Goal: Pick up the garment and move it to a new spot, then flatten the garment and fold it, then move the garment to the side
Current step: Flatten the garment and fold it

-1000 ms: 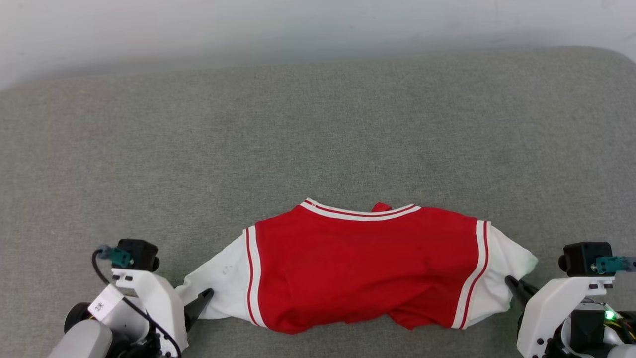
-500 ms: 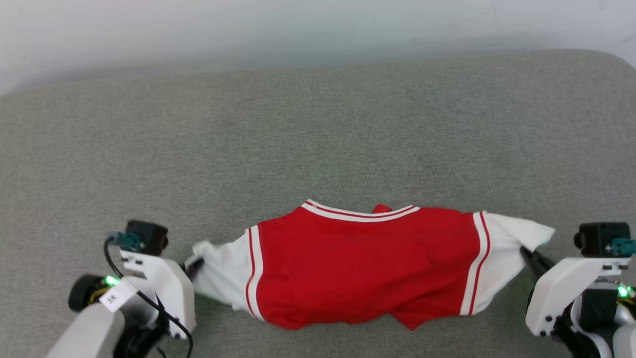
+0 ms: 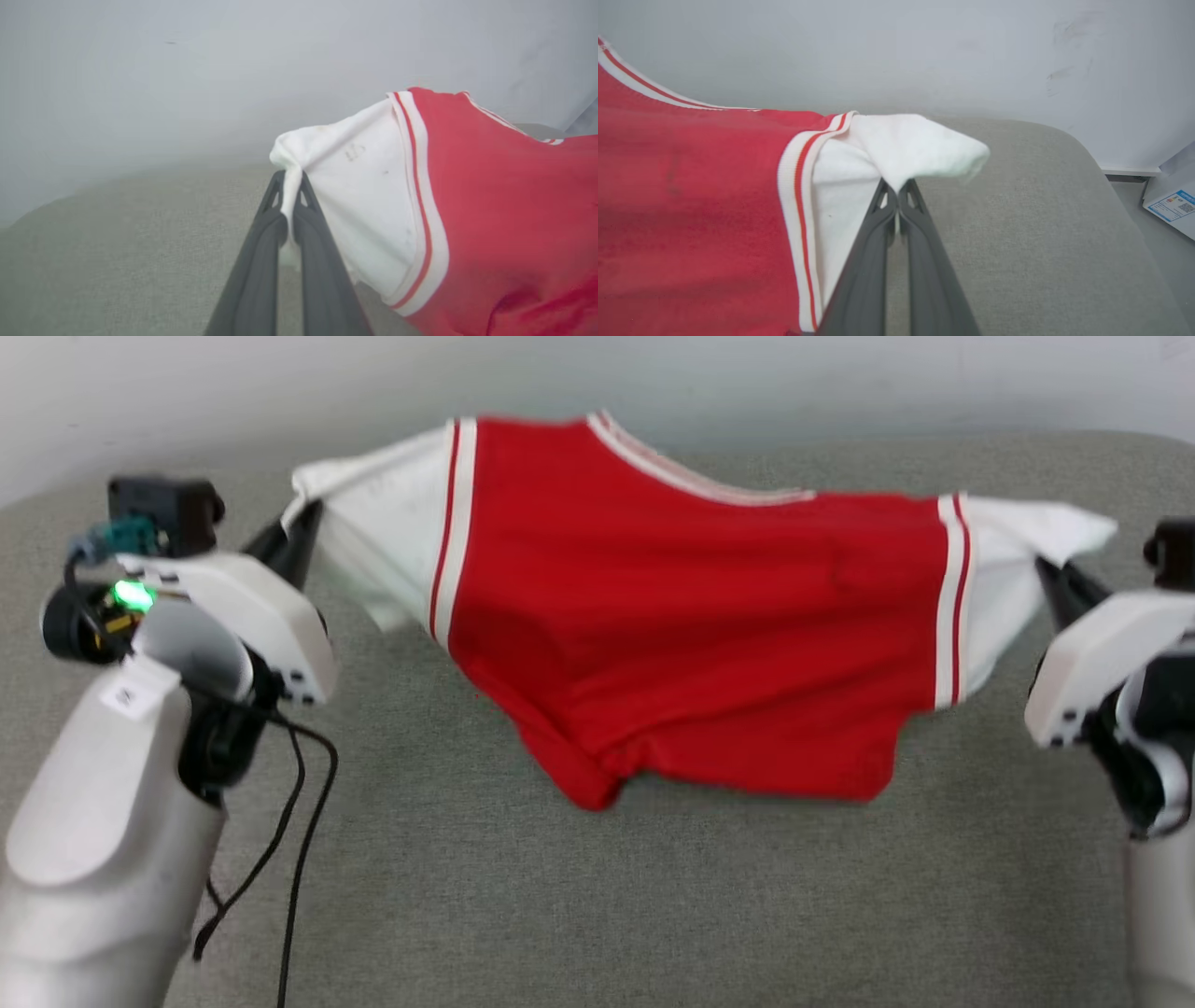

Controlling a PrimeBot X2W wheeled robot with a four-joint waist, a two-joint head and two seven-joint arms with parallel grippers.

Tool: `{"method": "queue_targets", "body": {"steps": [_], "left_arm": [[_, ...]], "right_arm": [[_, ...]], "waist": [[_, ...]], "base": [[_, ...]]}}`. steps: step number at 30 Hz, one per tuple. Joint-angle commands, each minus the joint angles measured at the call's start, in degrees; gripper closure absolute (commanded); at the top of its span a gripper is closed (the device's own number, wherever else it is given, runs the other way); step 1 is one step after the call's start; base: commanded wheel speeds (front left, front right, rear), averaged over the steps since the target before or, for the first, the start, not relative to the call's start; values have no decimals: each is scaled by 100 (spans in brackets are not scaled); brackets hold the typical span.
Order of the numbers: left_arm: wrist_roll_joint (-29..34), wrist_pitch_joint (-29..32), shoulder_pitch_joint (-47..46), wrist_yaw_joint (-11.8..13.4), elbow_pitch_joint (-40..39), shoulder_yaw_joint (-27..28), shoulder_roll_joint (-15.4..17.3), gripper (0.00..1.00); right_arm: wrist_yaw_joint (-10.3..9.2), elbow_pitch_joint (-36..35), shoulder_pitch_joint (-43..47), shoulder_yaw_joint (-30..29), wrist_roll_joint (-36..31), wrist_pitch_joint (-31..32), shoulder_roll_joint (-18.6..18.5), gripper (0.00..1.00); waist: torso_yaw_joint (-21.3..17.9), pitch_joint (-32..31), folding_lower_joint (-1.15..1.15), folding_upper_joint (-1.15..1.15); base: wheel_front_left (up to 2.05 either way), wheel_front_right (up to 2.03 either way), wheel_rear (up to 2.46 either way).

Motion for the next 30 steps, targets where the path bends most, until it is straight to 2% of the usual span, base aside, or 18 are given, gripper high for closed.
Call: {"method": "queue_targets", "body": {"steps": [1,7,12,13,24,30], "left_arm": [[-12,-113,-392,-83,229,35,-71,100],[5,-559,-1636,-211,1028,217,-173,100],[158,-987,-2676,-260,1671,314,-86,100],[158,-987,-2676,-260,1671,314,-86,100],[426,-1680,-4522,-418,2568,330,118,100],[561,-2008,-5141,-479,2813,235,184,100]], "right_arm": [[-6,270,-449,7,-28,-87,-85,100],[-7,1159,-1798,-29,-98,-433,-133,100],[-7,1763,-2938,-49,-242,-862,-121,100],[-7,1763,-2938,-49,-242,-862,-121,100],[-8,2792,-5171,-211,-536,-1893,36,100],[-8,3274,-5953,-199,-663,-2314,125,100]], "waist": [[-38,66,-1,0],[-143,350,-1,0],[-253,619,-1,0],[-253,619,-1,0],[-361,1166,-1,0],[-308,1605,-1,0]], "base": [[0,0,0],[0,0,0],[0,0,0],[0,0,0],[0,0,0],[0,0,0]]}}
